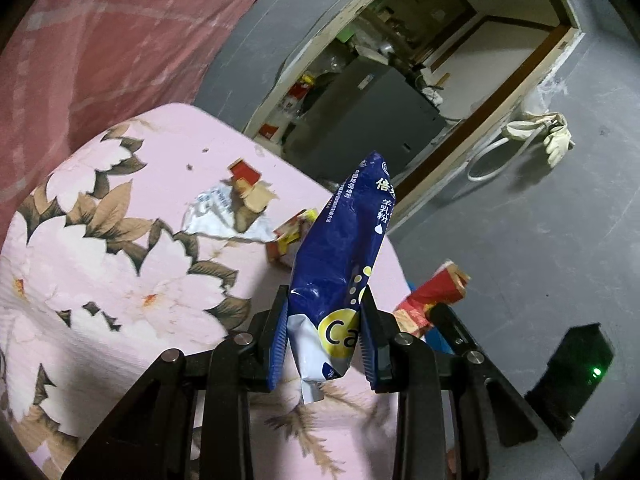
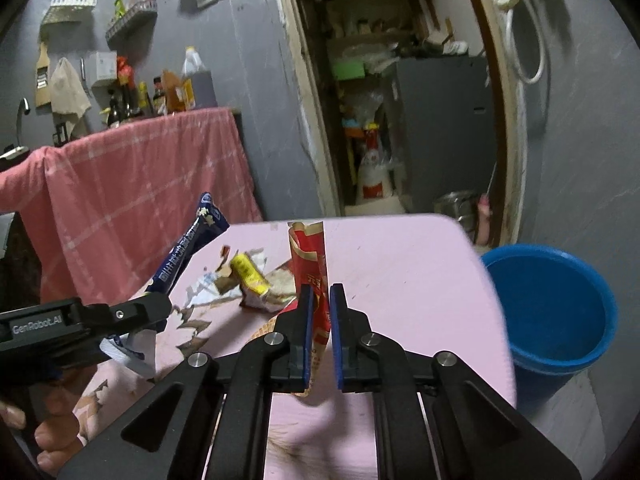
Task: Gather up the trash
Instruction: 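Lift the Ca bag and red wrapper and carry both over the blue basin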
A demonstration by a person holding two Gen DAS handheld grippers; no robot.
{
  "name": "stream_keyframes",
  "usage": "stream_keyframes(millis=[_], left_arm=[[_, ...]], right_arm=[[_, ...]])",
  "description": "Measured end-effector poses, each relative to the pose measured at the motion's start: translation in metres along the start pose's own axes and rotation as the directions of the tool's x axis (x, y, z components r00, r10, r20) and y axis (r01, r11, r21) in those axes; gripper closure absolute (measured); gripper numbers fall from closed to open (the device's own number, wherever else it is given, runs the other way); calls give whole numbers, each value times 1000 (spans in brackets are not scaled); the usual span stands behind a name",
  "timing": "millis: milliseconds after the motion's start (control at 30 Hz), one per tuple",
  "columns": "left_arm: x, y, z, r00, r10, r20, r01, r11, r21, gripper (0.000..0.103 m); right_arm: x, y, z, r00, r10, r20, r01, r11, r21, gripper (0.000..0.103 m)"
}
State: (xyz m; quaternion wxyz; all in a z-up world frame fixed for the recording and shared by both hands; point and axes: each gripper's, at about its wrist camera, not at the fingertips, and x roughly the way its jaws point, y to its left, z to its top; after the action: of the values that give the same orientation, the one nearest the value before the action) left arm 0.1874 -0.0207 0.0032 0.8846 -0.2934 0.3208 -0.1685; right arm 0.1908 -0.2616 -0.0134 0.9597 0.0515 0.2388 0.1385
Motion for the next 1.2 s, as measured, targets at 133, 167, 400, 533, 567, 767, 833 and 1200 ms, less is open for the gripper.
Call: stream_keyframes(millis=[133,167,400,533,567,767,833,1200], left_arm=[[7,-19,-2,999,-33,39,33,999,14,76],[10,-24,-3,998,-42,47,41,999,18,76],[37,-62,-1,991,-115,71,112,993,39,76],[58,-95,-3,989,-122,83,113,988,100,76],[64,-104,-4,989,-121,85,110,987,118,76],[106,-146,-14,992,-99,80,79,972,223,76],[123,-155,-15,993,-91,70,71,966,249,76],[207,-192,-32,1000,-1,5,-1,924,383,76]], right_arm=[[-19,-5,10,996,-38,77,40,999,-22,97],[-23,-7,13,994,-49,94,52,998,-26,97],[-52,-32,30,968,-138,210,150,988,-42,97],[-60,-57,39,948,-195,252,208,978,-27,97],[-61,-64,40,942,-211,260,226,974,-27,97],[-60,-108,45,913,-297,280,312,950,-10,97],[-56,-126,44,907,-320,276,330,944,10,97],[-37,-194,29,880,-423,216,407,906,119,97]])
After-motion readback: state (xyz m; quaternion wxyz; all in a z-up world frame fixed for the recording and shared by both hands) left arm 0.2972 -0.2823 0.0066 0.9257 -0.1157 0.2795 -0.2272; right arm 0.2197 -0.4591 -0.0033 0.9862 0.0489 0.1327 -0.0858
